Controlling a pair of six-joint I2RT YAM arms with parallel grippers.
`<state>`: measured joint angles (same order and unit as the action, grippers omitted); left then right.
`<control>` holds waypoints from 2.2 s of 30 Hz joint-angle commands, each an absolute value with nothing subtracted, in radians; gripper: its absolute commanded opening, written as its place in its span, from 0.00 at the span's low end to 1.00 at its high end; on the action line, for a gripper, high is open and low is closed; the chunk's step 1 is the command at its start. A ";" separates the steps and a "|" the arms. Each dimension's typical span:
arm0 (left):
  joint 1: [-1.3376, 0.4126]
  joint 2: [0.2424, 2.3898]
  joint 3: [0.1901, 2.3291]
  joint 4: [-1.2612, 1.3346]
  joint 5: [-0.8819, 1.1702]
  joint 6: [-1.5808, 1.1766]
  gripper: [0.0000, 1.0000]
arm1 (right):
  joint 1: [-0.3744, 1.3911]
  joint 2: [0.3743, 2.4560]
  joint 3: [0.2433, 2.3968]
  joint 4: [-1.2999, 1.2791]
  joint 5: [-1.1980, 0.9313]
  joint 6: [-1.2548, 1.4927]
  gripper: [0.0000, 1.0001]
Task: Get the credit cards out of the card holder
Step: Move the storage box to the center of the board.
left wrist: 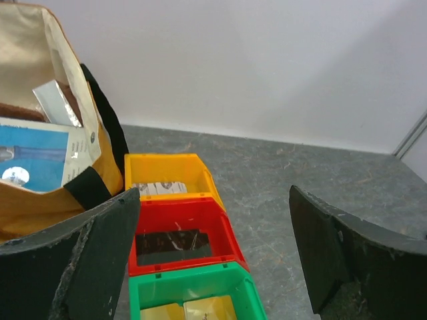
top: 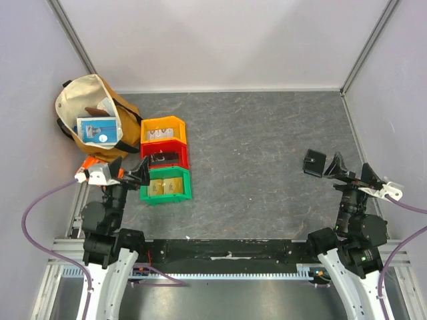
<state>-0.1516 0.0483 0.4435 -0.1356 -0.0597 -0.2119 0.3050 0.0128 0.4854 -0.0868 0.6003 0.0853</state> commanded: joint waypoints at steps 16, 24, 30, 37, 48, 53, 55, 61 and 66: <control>-0.164 1.161 1.084 -0.403 0.141 -0.405 0.99 | 0.387 0.006 0.526 -0.117 0.589 0.084 0.98; -0.233 1.580 1.334 -0.439 0.049 -0.357 0.99 | 0.393 0.006 0.528 -0.129 0.592 0.083 0.98; -0.256 1.883 1.566 -0.506 0.006 -0.324 0.99 | 0.393 0.005 0.526 -0.130 0.566 0.074 0.98; -0.287 2.124 1.779 -0.583 -0.054 -0.301 0.99 | 0.393 0.005 0.517 -0.120 0.551 0.057 0.98; -0.498 2.263 1.979 -0.583 0.167 -0.016 0.99 | 0.393 0.006 0.509 -0.112 0.540 0.049 0.98; -0.647 2.279 2.005 -0.587 0.287 0.152 0.99 | 0.393 0.006 0.508 -0.112 0.543 0.046 0.98; -0.678 2.281 2.003 -0.598 0.348 0.170 0.99 | 0.393 0.006 0.508 -0.112 0.548 0.048 0.98; -0.744 2.244 1.961 -0.675 0.449 0.202 0.99 | 0.393 0.006 0.509 -0.115 0.546 0.051 0.98; -0.752 2.108 1.881 -0.634 0.356 0.126 0.99 | 0.393 0.006 0.506 -0.114 0.538 0.051 0.98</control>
<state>-0.7624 2.2585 1.9141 -0.6479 0.3916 0.1394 0.3889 0.0128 0.4927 -0.1295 0.5537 0.0666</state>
